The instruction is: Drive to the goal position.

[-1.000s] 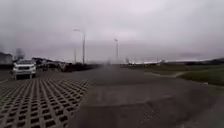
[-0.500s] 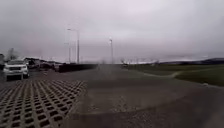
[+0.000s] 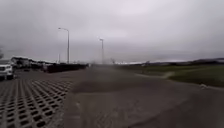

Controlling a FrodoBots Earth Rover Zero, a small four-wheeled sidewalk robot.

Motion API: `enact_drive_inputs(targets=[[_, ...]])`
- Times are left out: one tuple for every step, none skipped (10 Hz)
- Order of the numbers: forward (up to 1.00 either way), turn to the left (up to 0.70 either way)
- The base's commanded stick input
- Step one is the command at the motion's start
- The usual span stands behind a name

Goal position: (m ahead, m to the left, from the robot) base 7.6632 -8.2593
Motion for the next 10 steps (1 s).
enact_drive_inputs(targets=[[0.85, -0.18], [0.85, -0.07], [0.85, 0.00], [0.85, 0.00], [0.85, 0.00], [0.85, 0.00], [0.85, 0.00], [0.85, 0.00], [0.85, 0.00], [0.85, 0.00]])
